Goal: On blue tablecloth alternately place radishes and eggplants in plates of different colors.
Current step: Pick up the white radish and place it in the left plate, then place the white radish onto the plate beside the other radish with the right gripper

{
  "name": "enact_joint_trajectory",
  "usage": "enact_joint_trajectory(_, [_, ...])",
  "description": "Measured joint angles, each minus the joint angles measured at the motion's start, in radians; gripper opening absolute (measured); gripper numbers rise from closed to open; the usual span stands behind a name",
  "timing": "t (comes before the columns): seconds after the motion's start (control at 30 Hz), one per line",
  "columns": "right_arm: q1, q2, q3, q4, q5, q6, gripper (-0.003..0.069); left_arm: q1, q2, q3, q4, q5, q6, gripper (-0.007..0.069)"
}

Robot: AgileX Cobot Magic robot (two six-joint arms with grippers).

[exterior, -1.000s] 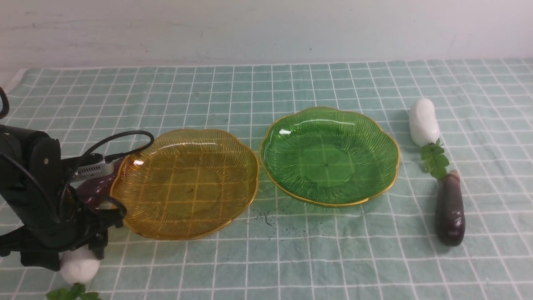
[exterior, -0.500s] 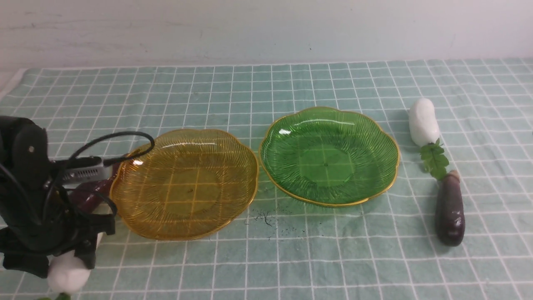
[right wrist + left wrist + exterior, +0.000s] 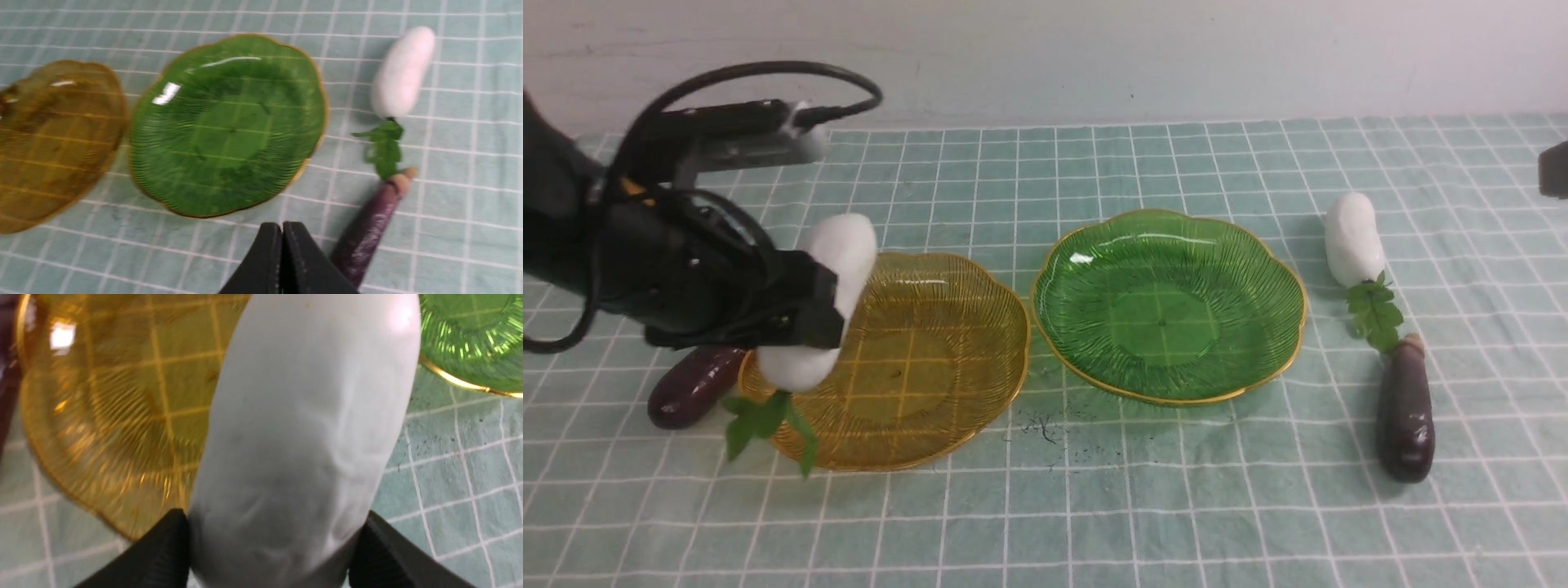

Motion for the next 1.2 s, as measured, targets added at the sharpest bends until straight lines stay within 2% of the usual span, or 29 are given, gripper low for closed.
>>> enact_joint_trajectory(0.17, [0.0, 0.181, -0.092, -0.105, -0.029, 0.138, -0.0014, -0.023, 0.183, -0.065, -0.001, -0.067, 0.048, 0.0444])
enact_joint_trajectory(0.3, [0.0, 0.325, -0.18, -0.111, -0.051, 0.206, -0.0008, -0.024, 0.285, -0.112, 0.032, -0.07, 0.049, 0.0444])
enact_joint_trajectory(0.47, [0.0, 0.507, -0.296, -0.116, -0.057, 0.221, 0.0058, -0.024, 0.344, -0.14, 0.06, -0.07, 0.043, 0.0445])
enact_joint_trajectory(0.53, [0.0, 0.643, -0.38, -0.119, -0.059, 0.225, 0.0177, -0.024, 0.35, -0.151, 0.065, -0.07, 0.042, 0.051])
enact_joint_trajectory(0.6, [0.0, 0.704, -0.415, -0.122, -0.065, 0.228, 0.0248, -0.024, 0.35, -0.164, 0.065, -0.069, 0.042, 0.0555])
enact_joint_trajectory(0.63, [0.0, 0.711, -0.425, -0.122, -0.067, 0.229, 0.0258, -0.024, 0.35, -0.166, 0.065, -0.069, 0.042, 0.056])
enact_joint_trajectory(0.67, [0.0, 0.769, -0.46, -0.122, -0.086, 0.235, 0.0348, -0.024, 0.35, -0.18, 0.065, -0.064, 0.041, 0.0591])
enact_joint_trajectory(0.7, [0.0, 0.797, -0.485, -0.123, -0.098, 0.242, 0.0393, -0.024, 0.35, -0.193, 0.065, -0.056, 0.041, 0.0606])
enact_joint_trajectory(0.73, [0.0, 0.853, -0.524, -0.125, -0.121, 0.252, 0.0481, -0.024, 0.35, -0.214, 0.065, -0.034, 0.041, 0.0617])
enact_joint_trajectory(0.8, [0.0, 0.928, -0.574, -0.126, -0.143, 0.254, 0.0589, -0.024, 0.35, -0.254, 0.065, 0.031, 0.04, 0.061])
enact_joint_trajectory(0.87, [0.0, 1.011, -0.628, -0.126, -0.153, 0.254, 0.0655, -0.024, 0.35, -0.302, 0.067, 0.125, 0.036, 0.0529])
enact_joint_trajectory(0.9, [0.0, 1.044, -0.646, -0.126, -0.155, 0.255, 0.0666, -0.024, 0.349, -0.318, 0.067, 0.172, 0.035, 0.0449])
enact_joint_trajectory(0.97, [0.0, 1.096, -0.671, -0.126, -0.155, 0.258, 0.0667, -0.024, 0.326, -0.332, 0.068, 0.246, 0.034, 0.0223])
enact_joint_trajectory(1.03, [0.0, 1.124, -0.686, -0.126, -0.15, 0.266, 0.064, -0.025, 0.295, -0.332, 0.072, 0.282, 0.041, 0.0096])
enact_joint_trajectory(1.13, [0.0, 1.136, -0.702, -0.126, -0.134, 0.277, 0.0457, -0.025, 0.202, -0.334, 0.073, 0.329, 0.047, 0.0009])
enact_joint_trajectory(1.2, [0.0, 1.131, -0.725, -0.128, -0.11, 0.277, 0.0454, -0.025, 0.146, -0.334, 0.073, 0.341, 0.048, -0.0002])
